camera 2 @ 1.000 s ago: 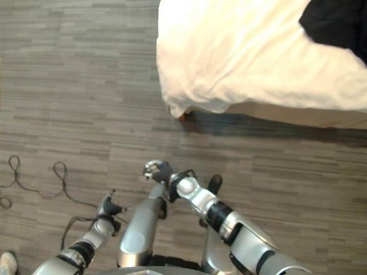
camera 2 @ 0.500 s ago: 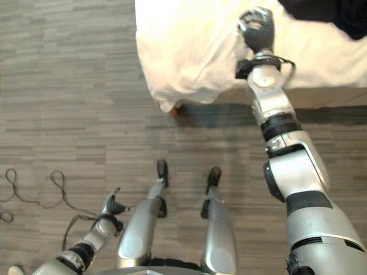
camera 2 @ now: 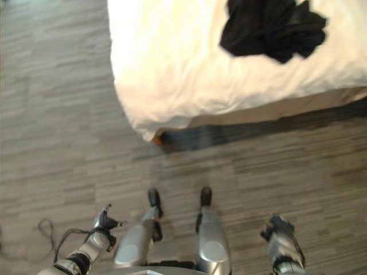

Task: Tidy up the quilt and then pick up the clothes from the bed and put them into the laundry hamper.

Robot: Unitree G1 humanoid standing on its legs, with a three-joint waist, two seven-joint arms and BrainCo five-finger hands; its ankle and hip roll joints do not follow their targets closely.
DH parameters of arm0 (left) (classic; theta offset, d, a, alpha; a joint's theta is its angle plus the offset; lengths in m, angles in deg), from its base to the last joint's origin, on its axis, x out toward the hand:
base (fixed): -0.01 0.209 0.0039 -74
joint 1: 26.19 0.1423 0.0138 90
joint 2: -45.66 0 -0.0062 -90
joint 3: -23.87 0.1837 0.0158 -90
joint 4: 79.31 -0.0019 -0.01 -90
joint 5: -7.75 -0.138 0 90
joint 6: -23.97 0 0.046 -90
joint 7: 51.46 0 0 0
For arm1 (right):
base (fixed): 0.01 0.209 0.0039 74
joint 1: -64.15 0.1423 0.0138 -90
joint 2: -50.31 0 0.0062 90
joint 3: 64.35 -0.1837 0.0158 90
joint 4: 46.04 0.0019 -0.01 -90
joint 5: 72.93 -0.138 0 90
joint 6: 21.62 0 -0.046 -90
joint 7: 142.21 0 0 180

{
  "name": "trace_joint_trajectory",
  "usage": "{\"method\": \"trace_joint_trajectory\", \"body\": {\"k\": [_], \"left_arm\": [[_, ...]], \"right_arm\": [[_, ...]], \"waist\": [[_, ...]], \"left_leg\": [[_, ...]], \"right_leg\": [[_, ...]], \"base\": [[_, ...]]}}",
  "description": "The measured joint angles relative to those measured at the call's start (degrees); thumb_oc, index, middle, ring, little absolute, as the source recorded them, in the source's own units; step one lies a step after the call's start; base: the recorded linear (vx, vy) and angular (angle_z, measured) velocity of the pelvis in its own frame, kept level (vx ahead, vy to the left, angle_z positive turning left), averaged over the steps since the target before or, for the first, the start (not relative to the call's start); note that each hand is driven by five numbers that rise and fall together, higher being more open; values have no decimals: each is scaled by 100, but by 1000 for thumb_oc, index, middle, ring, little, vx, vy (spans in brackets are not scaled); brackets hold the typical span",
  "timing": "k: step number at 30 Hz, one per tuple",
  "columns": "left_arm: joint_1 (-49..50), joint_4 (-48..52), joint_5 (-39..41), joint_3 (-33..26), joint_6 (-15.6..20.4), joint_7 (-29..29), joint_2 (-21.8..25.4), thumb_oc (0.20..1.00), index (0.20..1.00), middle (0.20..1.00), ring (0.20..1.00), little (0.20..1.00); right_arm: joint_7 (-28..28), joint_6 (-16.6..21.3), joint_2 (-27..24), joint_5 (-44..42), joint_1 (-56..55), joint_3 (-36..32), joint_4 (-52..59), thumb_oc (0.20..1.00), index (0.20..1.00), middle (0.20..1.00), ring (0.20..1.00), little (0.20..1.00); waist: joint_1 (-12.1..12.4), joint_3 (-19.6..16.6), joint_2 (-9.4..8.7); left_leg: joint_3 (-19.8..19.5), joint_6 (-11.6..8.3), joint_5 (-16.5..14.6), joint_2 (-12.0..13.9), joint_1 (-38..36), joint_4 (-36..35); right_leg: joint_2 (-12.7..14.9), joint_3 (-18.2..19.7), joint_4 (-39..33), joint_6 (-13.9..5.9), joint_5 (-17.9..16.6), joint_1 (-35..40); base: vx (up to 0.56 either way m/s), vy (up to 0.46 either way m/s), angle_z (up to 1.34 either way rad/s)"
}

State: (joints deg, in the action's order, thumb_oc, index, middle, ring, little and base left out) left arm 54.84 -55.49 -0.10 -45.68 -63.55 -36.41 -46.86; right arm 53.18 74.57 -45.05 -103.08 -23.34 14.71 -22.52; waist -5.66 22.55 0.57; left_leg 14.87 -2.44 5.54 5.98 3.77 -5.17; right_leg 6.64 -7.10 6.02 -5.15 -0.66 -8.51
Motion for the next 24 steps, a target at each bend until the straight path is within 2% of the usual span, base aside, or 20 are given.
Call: {"method": "trace_joint_trajectory", "body": {"k": [1,4,5,7,8,10,11,12,13,14,15,16,17,18,19,20,21,22,23,24], "left_arm": [[84,-46,-25,24,-7,-43,7,1000,1000,1000,1000,1000],[5,5,-252,59,-39,-232,35,1000,1000,1000,1000,1000],[17,-16,-294,192,-60,-274,115,1000,1000,1000,1000,1000],[110,-20,-456,282,-76,-368,237,1000,1000,1000,1000,1000],[110,-56,-611,270,-111,-435,249,1000,1000,1000,1000,1000],[290,-142,-874,362,-128,-513,306,1000,1000,1000,1000,1000],[576,-333,-1013,410,-146,-643,385,1000,1000,1000,1000,1000],[669,-433,-1109,295,-176,-664,373,1000,1000,1000,1000,1000],[634,-501,-1118,153,-122,-654,403,1000,1000,1000,1000,1000],[743,-616,-1122,46,-139,-655,416,1000,1000,1000,1000,1000],[870,-683,-1071,-200,-136,-604,356,1000,1000,1000,1000,1000],[705,-657,-978,-534,-167,-560,333,1000,1000,1000,1000,1000],[530,-558,-804,-622,-202,-509,291,1000,1000,1000,1000,1000],[469,-496,-712,-658,-187,-427,262,1000,1000,1000,1000,1000],[395,-493,-384,-867,-131,-324,168,1000,1000,1000,1000,1000],[355,-443,-137,-911,-123,-268,105,1000,1000,1000,1000,1000],[234,-386,150,-926,-142,-147,32,1000,1000,1000,1000,1000],[192,-227,314,-811,-153,-120,-32,1000,1000,1000,1000,1000],[217,-46,327,-776,-61,-129,-140,1000,1000,1000,1000,1000],[106,75,323,-672,20,-127,-185,1000,1000,1000,1000,1000]], "right_arm": [[-54,-21,-1,16,-50,26,-15,1000,1000,1000,1000,1000],[-216,-136,87,339,-293,421,-256,1000,1000,1000,1000,1000],[-286,-213,265,682,-70,489,-360,1000,1000,1000,1000,1000],[-373,-296,384,909,30,595,-377,1000,1000,1000,1000,1000],[-407,-390,471,1195,-88,833,-424,1000,1000,1000,1000,1000],[-451,-436,656,1456,-213,1118,-483,1000,1000,1000,1000,1000],[-523,-451,819,1567,-353,1324,-442,1000,1000,1000,1000,1000],[-607,-466,870,1709,-552,1394,-444,1000,1000,1000,1000,1000],[-612,-528,967,1842,-579,1383,-574,1000,1000,1000,1000,1000],[-579,-567,1053,2110,-654,1440,-699,1000,1000,1000,1000,1000],[-543,-553,1033,2317,-624,1715,-653,1000,1000,1000,1000,1000],[-530,-542,984,2576,-616,2112,-628,1000,1000,1000,1000,1000],[-525,-635,946,2807,-496,2369,-650,1000,1000,1000,1000,1000],[-463,-636,1034,2904,-325,2534,-746,1000,1000,1000,1000,1000],[-370,-676,1028,3071,24,2688,-859,1000,1000,1000,1000,1000],[-335,-635,1011,3218,167,2814,-789,1000,1000,1000,1000,1000],[-306,-555,980,3297,214,2944,-430,1000,1000,1000,1000,1000],[-282,-603,902,3397,188,3054,-223,1000,1000,1000,1000,1000],[-314,-648,822,3480,182,3185,-214,1000,1000,1000,1000,1000],[-308,-644,806,3488,239,3199,-206,1000,1000,1000,1000,1000]], "waist": [[16,-111,-28],[-208,-493,-271],[-62,-507,-274],[8,-602,-301],[-77,-812,-258],[-120,-1021,-198],[-44,-1301,-148],[-142,-1449,-117],[-92,-1422,-142],[173,-1589,-207],[213,-1603,-270],[335,-1555,-318],[755,-1505,-515],[748,-1450,-789],[1117,-1369,-963],[1202,-1371,-938],[1188,-1311,-753],[1069,-1257,-605],[1100,-1266,-491],[1125,-1228,-398]], "left_leg": [[50,22,39,12,-70,12],[438,-33,-131,51,-432,37],[1132,-35,-183,292,-706,25],[1643,-10,-380,360,-918,2],[1953,-104,-446,401,-1071,19],[2673,-469,-549,597,-1422,55],[2913,-657,-689,739,-1528,225],[2913,-947,-759,939,-1568,675],[2872,-1200,-932,1325,-1497,1472],[2198,-1038,-741,1861,-1128,3000],[1413,-785,-178,2137,-630,4012],[525,-442,220,2118,-23,4918],[-159,-523,-33,1668,493,5511],[-693,-421,-317,973,805,5550],[-1085,-372,-695,87,918,5079],[-1080,-429,-740,-55,1149,4764],[-1084,-427,-704,-52,1569,4397],[-1094,-344,-767,13,1756,3986],[-1025,-225,-735,8,1661,2186],[-1075,-206,-544,-51,1739,1387]], "right_leg": [[-12,39,-3,10,-10,40],[-70,236,122,1,-24,72],[22,-772,413,-158,57,-143],[284,-1696,674,-76,116,-342],[582,-2059,1131,44,202,-549],[644,-2576,1743,179,585,-582],[540,-2654,1922,389,855,-509],[188,-2552,1829,634,1221,-435],[12,-2362,1758,840,1362,-371],[-382,-1863,1557,931,1455,-272],[-609,-1699,1396,1068,1512,-161],[-733,-1407,1255,1316,1274,-75],[-768,-1072,1039,1269,1127,145],[-820,-477,734,1343,1020,292],[-695,54,266,1058,667,546],[-744,81,-185,585,658,830],[-959,159,-685,842,632,1275],[-1126,169,-977,789,656,1595],[-1244,249,-1065,707,795,1713],[-1344,428,-1057,730,780,1794]], "base": [[98,7,-49],[201,-29,-83],[156,-16,-164],[191,-73,-165],[297,-235,-127],[305,-333,-150],[286,-352,-148],[455,-500,-121],[395,-447,-156],[389,-423,-177],[293,-288,-187],[209,93,-173],[212,92,-163],[290,155,-261],[152,37,-225],[704,261,-260],[551,223,-134],[778,319,-92],[402,141,-58],[578,207,-83]]}}
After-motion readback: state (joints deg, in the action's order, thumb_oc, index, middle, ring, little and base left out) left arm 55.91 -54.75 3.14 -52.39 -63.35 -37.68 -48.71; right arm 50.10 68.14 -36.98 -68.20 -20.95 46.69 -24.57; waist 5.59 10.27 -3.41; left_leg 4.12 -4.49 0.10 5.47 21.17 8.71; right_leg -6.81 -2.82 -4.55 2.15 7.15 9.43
